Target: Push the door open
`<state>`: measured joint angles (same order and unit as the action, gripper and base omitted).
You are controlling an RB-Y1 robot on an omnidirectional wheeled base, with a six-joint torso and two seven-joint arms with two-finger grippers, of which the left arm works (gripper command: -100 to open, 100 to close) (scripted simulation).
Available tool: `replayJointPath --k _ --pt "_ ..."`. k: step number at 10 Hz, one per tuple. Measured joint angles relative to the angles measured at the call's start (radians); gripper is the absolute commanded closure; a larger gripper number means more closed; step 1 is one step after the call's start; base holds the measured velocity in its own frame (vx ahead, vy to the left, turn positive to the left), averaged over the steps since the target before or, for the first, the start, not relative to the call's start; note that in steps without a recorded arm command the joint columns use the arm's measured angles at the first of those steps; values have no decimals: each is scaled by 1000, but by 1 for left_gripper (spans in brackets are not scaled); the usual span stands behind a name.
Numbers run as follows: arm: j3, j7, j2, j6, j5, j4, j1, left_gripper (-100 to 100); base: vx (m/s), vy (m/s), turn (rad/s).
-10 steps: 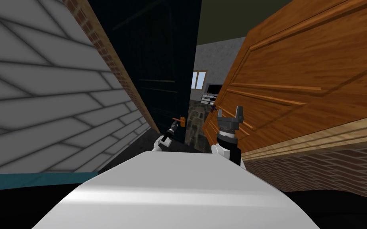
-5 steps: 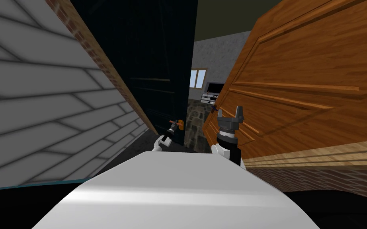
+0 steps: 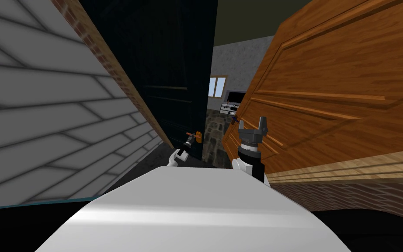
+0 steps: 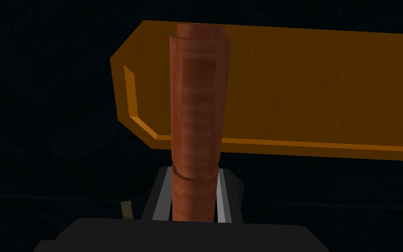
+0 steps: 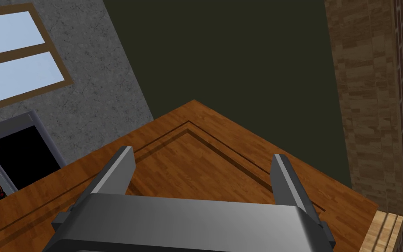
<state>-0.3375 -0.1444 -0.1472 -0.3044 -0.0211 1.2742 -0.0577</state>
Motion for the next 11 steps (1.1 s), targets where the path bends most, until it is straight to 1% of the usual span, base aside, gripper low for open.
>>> replayJointPath --k 2,4,5,6,7,8,9,10,11 --pt "8 3 1 4 -1 -11 5 100 131 -87 50" --pt "24 9 9 5 0 -19 4 100 152 -112 37" --pt "32 12 10 6 -1 -18 3 100 164 -120 60" --pt "43 16 15 7 -1 -19 0 100 138 -110 39" --pt "54 17 14 8 -4 -26 -10 100 150 -121 49" --pt "65 16 13 1 -6 -38 -16 100 139 -133 71" --pt "76 18 15 4 -7 -35 -15 100 175 -140 80" --pt "90 24 20 9 -7 -37 -15 100 151 -125 68" --pt "101 29 22 12 -7 -29 -7 100 101 -99 49"
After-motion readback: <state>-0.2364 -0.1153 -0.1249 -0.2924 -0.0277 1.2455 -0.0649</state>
